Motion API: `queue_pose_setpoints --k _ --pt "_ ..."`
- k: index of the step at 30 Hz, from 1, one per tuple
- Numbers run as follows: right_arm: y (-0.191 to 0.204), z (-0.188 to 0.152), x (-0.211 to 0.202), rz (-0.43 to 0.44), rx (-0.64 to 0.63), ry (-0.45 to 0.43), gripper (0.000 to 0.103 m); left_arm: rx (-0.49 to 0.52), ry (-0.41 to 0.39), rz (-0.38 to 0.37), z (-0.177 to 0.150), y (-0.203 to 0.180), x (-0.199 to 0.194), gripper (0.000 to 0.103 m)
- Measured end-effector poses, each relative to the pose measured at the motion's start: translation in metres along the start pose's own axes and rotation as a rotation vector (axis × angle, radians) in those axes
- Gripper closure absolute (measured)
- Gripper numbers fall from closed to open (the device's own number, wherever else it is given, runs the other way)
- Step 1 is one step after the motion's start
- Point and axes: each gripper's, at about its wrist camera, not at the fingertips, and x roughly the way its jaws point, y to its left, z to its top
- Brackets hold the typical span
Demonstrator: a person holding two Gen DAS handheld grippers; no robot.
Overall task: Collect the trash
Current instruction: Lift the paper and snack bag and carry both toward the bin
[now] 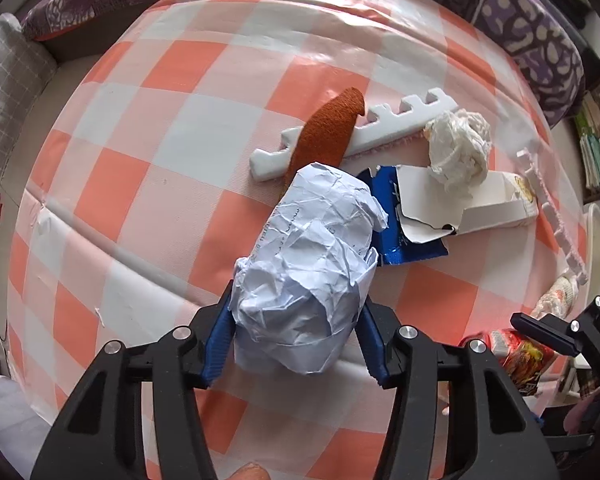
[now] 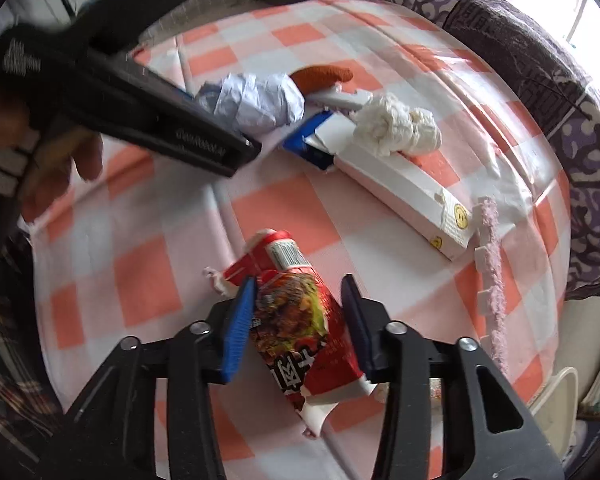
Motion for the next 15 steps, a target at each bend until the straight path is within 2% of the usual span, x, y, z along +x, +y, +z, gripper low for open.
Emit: queue_pose_setpoints --k 6,11,15 --pt "-0.016 0.008 -0.023 -0.021 0.132 -0.121 0.07 -0.075 -0.082 0.021 -0.001 0.012 -0.023 0.05" --pt "-0.03 0.013 -0.053 -0.086 0.266 -0.28 0.07 -0.142 -0.229 0.058 -0.004 0.009 -0.055 0.05" --pt "-0.045 0.016 -0.07 -0.102 0.367 -0.379 0.07 -0.186 -0.357 0.1 -0.008 -0.001 -0.08 0.05"
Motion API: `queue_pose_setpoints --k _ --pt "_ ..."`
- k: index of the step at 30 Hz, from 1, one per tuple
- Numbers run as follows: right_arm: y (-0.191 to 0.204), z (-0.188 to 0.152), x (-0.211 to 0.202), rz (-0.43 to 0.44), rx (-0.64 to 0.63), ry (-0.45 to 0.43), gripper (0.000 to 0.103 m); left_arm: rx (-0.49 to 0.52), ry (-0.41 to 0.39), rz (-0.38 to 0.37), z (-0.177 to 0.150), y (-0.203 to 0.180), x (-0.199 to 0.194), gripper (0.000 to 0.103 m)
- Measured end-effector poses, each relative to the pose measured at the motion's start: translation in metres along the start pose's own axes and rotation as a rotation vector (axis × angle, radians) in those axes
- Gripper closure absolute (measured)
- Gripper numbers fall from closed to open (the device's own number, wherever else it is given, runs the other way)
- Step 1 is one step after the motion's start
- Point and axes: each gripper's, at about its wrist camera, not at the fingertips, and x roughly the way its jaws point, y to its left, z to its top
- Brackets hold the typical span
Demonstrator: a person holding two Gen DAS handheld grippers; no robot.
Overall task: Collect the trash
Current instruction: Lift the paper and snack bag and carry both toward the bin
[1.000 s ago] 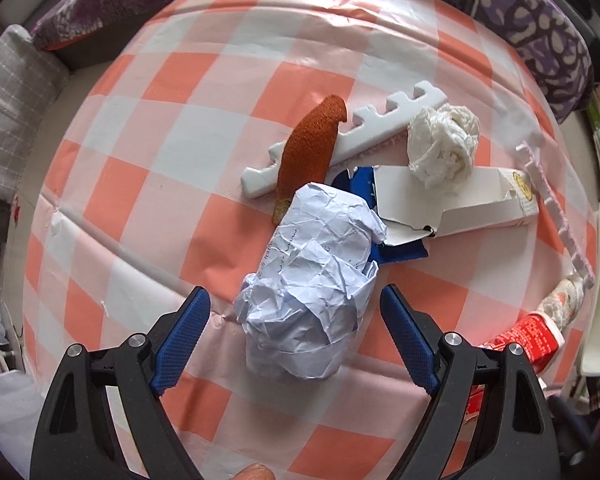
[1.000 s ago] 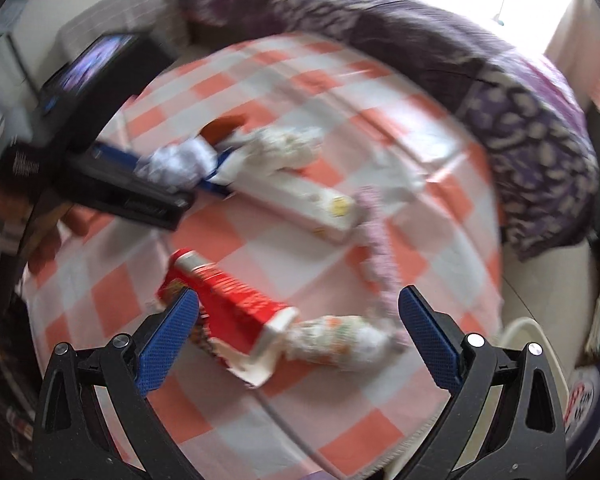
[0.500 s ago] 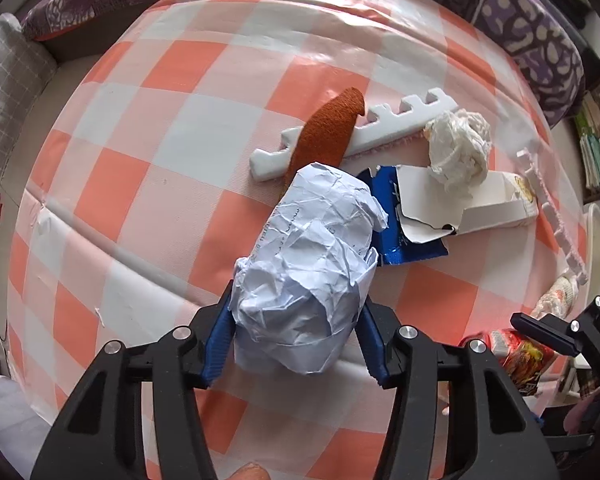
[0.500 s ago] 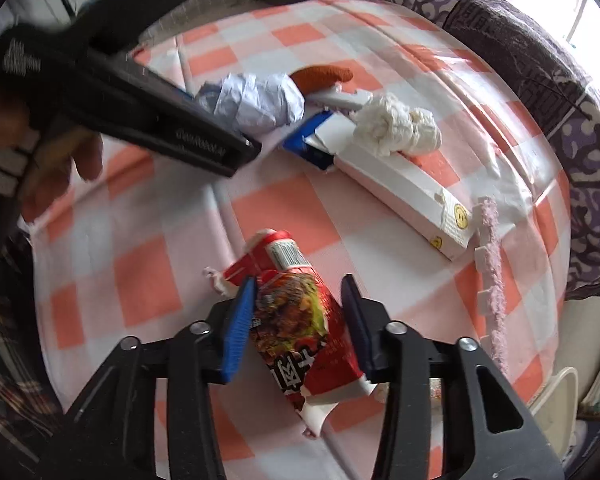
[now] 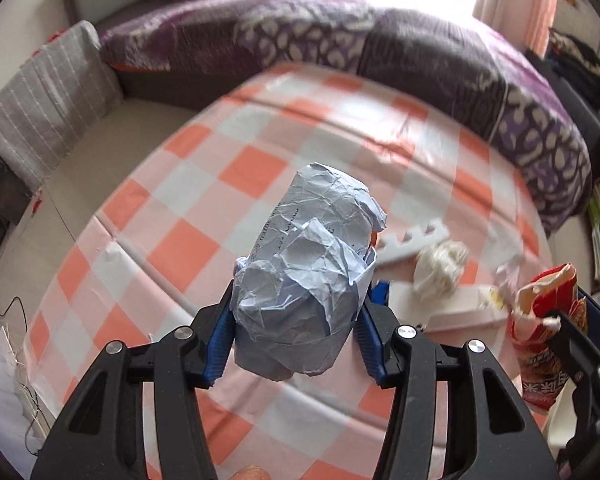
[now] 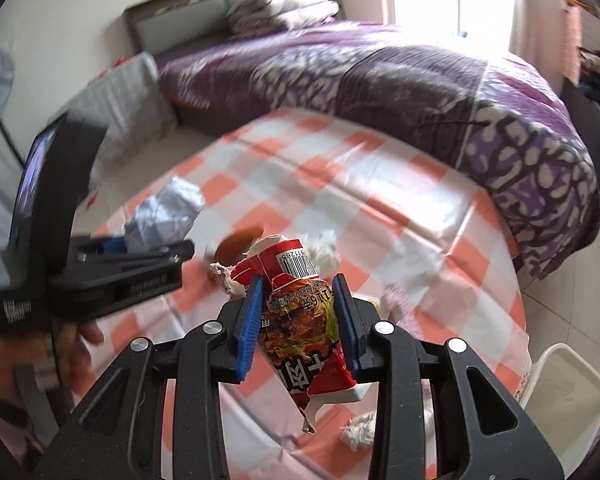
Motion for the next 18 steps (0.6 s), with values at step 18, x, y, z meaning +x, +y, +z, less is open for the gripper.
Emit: queue_pose_setpoints --k 18 --pt "-0.042 0.008 -0.035 -0.184 0.145 -0.17 0.07 -0.011 -0.236 0.034 -0.005 -0.06 -0.048 0.05"
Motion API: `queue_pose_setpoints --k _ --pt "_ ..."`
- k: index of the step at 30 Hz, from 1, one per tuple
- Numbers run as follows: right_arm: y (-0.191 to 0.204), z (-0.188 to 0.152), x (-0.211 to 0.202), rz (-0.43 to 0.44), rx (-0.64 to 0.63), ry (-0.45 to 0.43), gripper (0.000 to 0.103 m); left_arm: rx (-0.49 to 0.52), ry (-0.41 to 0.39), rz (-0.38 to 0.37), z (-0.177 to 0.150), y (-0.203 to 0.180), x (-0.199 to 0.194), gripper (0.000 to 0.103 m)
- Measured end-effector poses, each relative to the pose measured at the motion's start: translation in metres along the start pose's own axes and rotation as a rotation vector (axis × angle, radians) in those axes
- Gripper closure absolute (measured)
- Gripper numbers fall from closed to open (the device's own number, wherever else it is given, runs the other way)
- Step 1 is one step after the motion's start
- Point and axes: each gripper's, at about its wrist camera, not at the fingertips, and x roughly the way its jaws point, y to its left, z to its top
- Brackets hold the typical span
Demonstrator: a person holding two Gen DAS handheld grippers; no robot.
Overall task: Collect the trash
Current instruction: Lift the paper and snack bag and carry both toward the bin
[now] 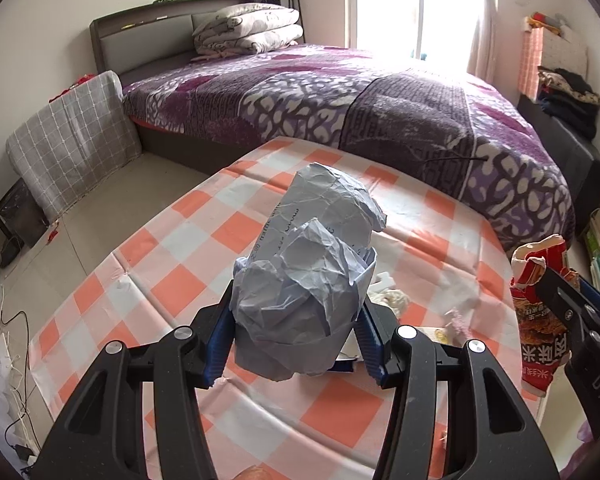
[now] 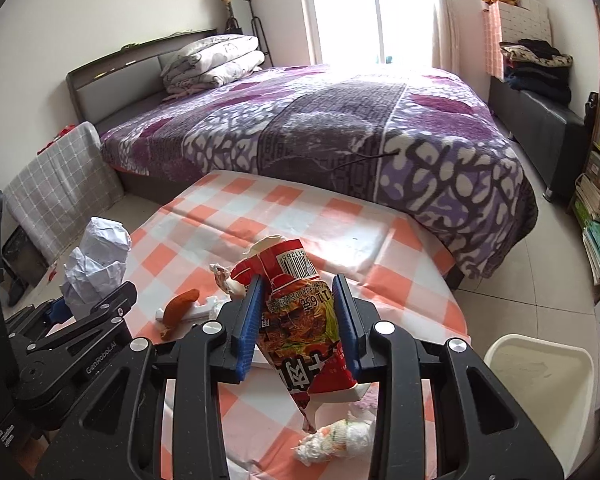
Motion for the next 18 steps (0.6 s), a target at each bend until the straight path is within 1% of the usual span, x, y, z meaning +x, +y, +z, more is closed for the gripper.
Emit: queue_pose_setpoints --k 18 --pt "-0.048 -0.002 -0.023 -0.06 0.083 -0.01 0.069 0.078 -0.017 -0.06 -0.005 -0.053 -0.018 0.05"
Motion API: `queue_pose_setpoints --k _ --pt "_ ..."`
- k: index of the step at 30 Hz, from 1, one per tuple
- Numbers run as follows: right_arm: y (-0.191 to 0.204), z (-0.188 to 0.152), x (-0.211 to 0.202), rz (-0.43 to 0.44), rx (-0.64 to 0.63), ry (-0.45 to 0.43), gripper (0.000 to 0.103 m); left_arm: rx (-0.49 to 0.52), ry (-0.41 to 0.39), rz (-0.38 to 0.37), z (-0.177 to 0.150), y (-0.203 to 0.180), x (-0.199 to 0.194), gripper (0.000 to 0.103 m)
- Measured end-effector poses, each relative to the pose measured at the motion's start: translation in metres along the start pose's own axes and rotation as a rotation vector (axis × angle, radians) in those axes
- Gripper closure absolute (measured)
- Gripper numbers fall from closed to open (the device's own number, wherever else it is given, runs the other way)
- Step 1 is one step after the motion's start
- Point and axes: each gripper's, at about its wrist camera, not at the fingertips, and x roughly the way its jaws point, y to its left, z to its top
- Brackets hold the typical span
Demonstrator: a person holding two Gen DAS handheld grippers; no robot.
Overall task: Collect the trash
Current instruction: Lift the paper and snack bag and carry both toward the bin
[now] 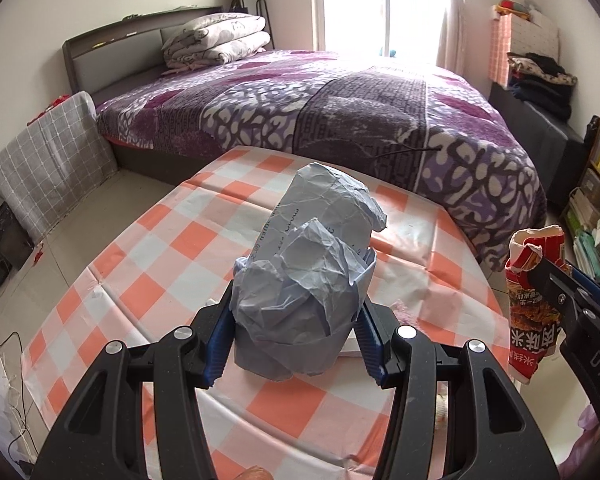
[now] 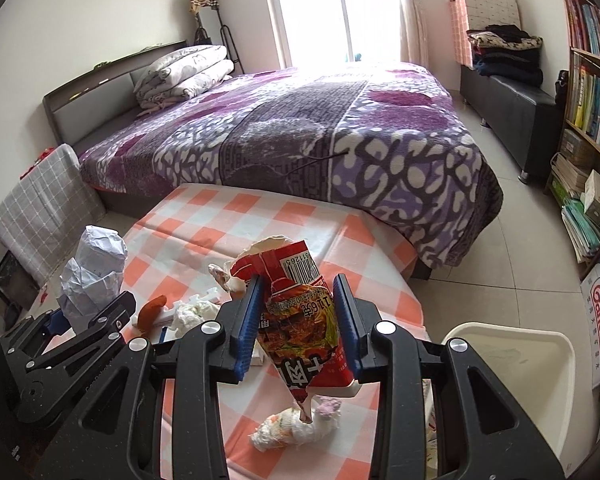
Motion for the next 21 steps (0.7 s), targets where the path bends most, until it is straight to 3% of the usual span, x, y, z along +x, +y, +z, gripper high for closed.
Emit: queue_pose_setpoints --k 14,21 --pt "-0.06 0.0 -0.016 -0.097 0.113 0.004 0.068 0.075 -0.01 -0.056 -0.004 -0.049 -0.01 0.05" --pt "-0.106 -0.002 -0.022 -0.213 0.236 0.025 0.068 0.118 -0.017 -0.075 -0.008 -0.072 -0.015 0.05"
